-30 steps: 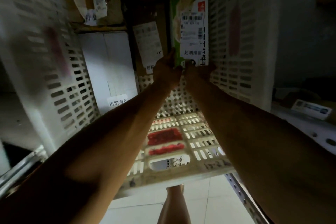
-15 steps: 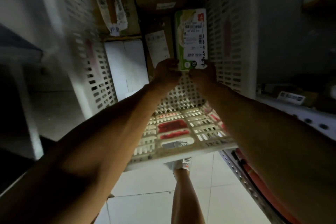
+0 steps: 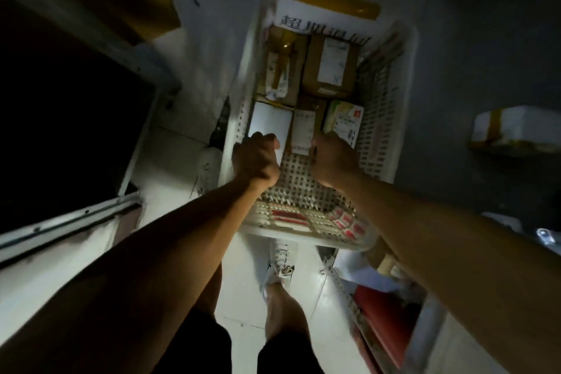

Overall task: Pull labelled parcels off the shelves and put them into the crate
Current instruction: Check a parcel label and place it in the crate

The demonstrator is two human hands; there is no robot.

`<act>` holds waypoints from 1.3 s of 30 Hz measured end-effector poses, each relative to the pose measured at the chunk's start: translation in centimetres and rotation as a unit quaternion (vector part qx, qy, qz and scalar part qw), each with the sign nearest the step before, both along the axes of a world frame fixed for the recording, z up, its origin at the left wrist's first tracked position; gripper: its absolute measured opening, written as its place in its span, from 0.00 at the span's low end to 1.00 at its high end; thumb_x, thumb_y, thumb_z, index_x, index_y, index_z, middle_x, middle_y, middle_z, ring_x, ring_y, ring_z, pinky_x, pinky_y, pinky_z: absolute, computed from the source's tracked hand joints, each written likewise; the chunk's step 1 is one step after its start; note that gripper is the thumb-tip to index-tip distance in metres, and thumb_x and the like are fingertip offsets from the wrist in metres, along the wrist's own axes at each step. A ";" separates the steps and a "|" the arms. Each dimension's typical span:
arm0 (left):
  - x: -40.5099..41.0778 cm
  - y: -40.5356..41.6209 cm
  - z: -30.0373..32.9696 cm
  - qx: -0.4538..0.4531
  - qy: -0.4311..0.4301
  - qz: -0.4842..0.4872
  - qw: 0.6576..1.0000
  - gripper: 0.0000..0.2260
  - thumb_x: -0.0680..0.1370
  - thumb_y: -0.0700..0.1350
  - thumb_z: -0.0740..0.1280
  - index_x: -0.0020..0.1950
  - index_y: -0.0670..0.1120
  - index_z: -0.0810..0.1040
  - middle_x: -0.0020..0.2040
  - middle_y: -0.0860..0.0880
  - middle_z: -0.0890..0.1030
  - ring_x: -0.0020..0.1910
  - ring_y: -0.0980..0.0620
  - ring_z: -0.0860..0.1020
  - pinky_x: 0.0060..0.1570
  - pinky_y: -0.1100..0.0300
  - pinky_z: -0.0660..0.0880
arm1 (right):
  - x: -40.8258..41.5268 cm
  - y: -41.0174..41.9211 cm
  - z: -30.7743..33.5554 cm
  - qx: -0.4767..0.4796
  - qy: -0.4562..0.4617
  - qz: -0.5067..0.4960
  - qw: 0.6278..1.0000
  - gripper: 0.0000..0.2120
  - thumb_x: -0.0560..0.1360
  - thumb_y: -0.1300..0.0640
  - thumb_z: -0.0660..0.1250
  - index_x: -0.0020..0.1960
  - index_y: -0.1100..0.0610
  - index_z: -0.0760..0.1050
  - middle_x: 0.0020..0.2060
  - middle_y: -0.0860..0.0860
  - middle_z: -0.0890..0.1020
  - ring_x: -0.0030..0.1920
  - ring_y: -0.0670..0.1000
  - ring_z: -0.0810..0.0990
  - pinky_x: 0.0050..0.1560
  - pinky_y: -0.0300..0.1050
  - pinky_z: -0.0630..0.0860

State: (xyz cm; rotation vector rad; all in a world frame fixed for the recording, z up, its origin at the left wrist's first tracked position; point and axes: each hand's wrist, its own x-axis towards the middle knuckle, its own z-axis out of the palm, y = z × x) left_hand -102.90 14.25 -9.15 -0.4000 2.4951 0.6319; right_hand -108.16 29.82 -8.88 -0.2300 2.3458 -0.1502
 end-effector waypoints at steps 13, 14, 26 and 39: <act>20.3 -5.3 5.0 -0.146 -0.045 0.088 0.984 0.20 0.76 0.42 0.69 0.67 0.50 0.74 0.59 0.47 0.77 0.60 0.46 0.74 0.61 0.53 0.69 | 12.8 -10.7 5.7 0.055 0.045 0.409 0.910 0.23 0.78 0.62 0.63 0.73 0.57 0.66 0.66 0.59 0.73 0.65 0.61 0.73 0.62 0.54 0.70; 22.1 -5.9 5.1 -0.144 -0.051 0.109 0.982 0.21 0.75 0.41 0.69 0.67 0.50 0.75 0.59 0.47 0.77 0.60 0.46 0.74 0.61 0.53 0.69 | 14.2 -11.8 5.9 0.050 0.044 0.423 0.903 0.23 0.79 0.61 0.62 0.73 0.57 0.65 0.68 0.58 0.72 0.67 0.61 0.72 0.64 0.54 0.69; 46.5 -9.9 5.9 -0.120 -0.061 0.403 0.905 0.18 0.77 0.38 0.67 0.67 0.48 0.75 0.62 0.45 0.76 0.63 0.44 0.73 0.65 0.51 0.67 | 37.5 -23.6 6.5 0.063 0.066 0.656 0.750 0.20 0.75 0.63 0.69 0.66 0.54 0.74 0.61 0.55 0.78 0.62 0.58 0.76 0.61 0.53 0.73; 76.4 -4.3 6.4 -0.105 -0.152 0.681 0.708 0.21 0.75 0.37 0.67 0.68 0.49 0.74 0.62 0.46 0.75 0.64 0.45 0.72 0.65 0.53 0.66 | 69.1 -29.4 6.4 -0.018 0.085 0.906 0.415 0.13 0.79 0.58 0.63 0.63 0.54 0.73 0.58 0.53 0.77 0.60 0.56 0.76 0.51 0.48 0.69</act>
